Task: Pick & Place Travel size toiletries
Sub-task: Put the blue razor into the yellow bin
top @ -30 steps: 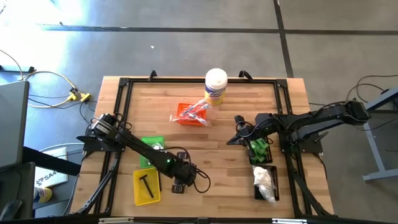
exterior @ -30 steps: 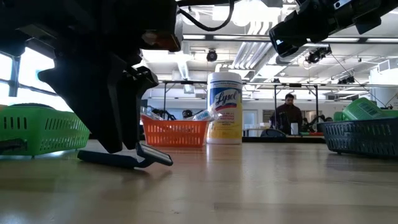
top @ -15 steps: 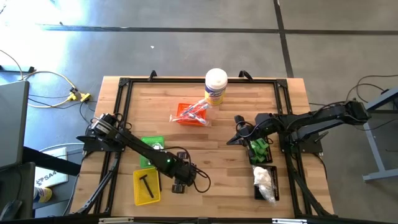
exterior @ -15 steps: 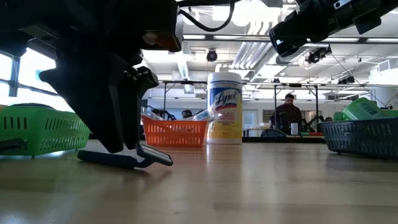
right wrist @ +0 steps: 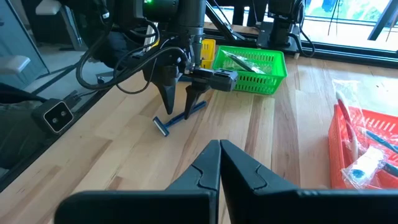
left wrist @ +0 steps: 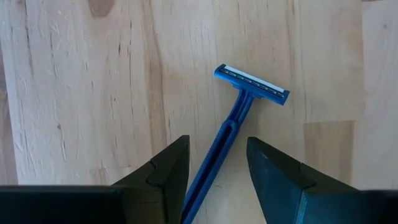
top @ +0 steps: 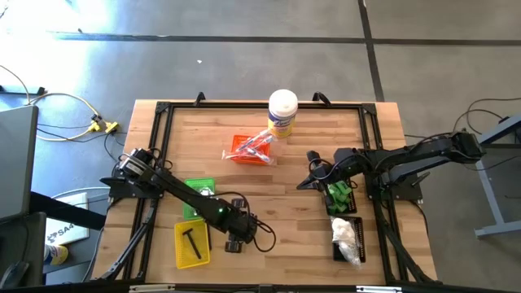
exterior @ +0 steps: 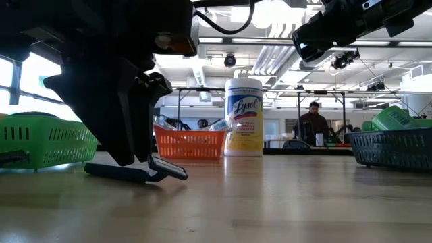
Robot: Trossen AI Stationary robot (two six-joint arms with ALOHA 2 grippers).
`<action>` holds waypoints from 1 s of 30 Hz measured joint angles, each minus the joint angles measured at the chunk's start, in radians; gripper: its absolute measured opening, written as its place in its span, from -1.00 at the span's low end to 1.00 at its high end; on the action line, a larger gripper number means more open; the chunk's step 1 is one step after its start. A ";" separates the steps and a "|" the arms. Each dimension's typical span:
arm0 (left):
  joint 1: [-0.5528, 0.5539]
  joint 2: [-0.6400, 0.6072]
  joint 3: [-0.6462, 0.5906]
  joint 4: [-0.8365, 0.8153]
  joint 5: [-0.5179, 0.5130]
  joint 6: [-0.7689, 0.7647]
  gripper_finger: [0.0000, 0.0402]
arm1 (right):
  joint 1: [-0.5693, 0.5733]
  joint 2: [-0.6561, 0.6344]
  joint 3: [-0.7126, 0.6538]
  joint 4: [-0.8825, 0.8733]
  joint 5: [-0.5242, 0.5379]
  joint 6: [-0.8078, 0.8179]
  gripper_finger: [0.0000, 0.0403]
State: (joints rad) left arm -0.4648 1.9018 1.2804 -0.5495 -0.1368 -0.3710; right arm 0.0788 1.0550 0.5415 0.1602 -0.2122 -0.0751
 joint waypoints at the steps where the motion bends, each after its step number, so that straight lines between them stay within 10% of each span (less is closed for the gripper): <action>1: 0.000 0.000 0.000 0.000 0.000 0.000 -0.23 | 0.000 0.000 0.000 0.000 0.000 0.000 -0.99; 19: 0.000 0.074 0.003 0.019 0.035 0.005 -0.24 | 0.000 0.000 0.000 -0.008 0.000 0.000 -0.99; 30: -0.001 0.077 0.002 0.033 0.038 0.008 -0.68 | 0.000 0.000 0.000 -0.009 0.000 0.000 -0.99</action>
State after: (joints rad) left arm -0.4654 1.9785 1.2827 -0.5162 -0.0990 -0.3632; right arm 0.0788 1.0546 0.5415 0.1516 -0.2123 -0.0753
